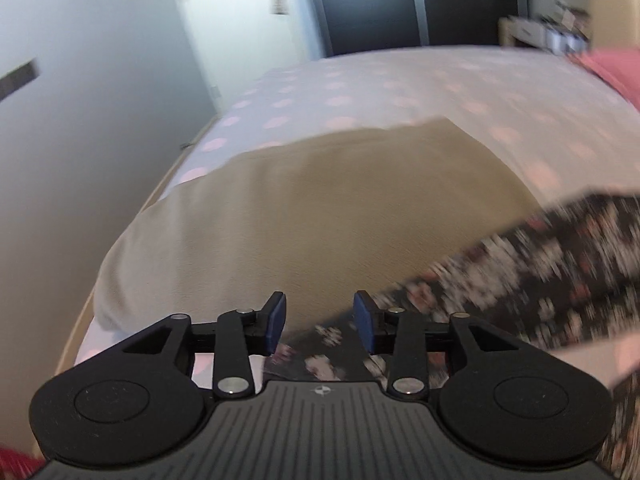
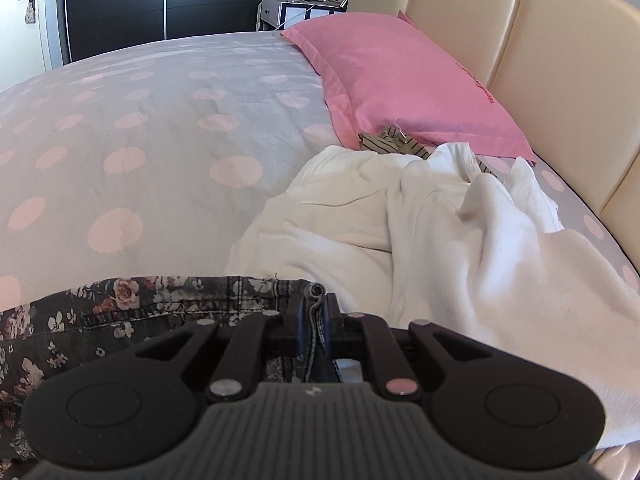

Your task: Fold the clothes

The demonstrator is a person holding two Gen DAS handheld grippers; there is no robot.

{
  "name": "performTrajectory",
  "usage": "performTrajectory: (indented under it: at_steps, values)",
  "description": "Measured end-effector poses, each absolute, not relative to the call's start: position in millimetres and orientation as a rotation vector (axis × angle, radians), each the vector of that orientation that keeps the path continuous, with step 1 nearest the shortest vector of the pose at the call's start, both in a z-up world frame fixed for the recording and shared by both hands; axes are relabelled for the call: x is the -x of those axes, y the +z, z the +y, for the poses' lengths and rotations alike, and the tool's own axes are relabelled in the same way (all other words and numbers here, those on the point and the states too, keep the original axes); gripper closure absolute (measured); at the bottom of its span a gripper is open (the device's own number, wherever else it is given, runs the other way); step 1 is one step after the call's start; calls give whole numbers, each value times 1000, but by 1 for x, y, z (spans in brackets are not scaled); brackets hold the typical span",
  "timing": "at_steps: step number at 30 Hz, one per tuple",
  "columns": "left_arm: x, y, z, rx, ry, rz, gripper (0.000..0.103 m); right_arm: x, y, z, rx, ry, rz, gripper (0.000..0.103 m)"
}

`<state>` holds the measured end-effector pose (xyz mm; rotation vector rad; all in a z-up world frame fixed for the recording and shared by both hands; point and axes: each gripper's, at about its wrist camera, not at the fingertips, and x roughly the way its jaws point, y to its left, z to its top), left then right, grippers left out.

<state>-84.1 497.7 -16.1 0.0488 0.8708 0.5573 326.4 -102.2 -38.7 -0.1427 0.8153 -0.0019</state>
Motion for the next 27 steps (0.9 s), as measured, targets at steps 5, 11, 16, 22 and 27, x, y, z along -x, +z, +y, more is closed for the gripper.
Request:
performTrajectory:
  at_steps: [5, 11, 16, 22, 27]
  values:
    - [81, -67, 463, -219, 399, 1078, 64, -326, -38, -104, 136, 2, 814, 92]
    - [84, -113, 459, -348, 443, 1180, 64, -322, -39, -104, 146, -5, 814, 92]
    - [76, -122, 460, -348, 479, 1184, 95, -314, -34, -104, 144, -18, 796, 92]
    - [89, -73, 478, -198, 611, 1068, 103, -302, -25, -105, 141, -30, 762, 92]
    - [121, -1, 504, 5, 768, 849, 103, -292, -12, -106, 130, -46, 734, 93]
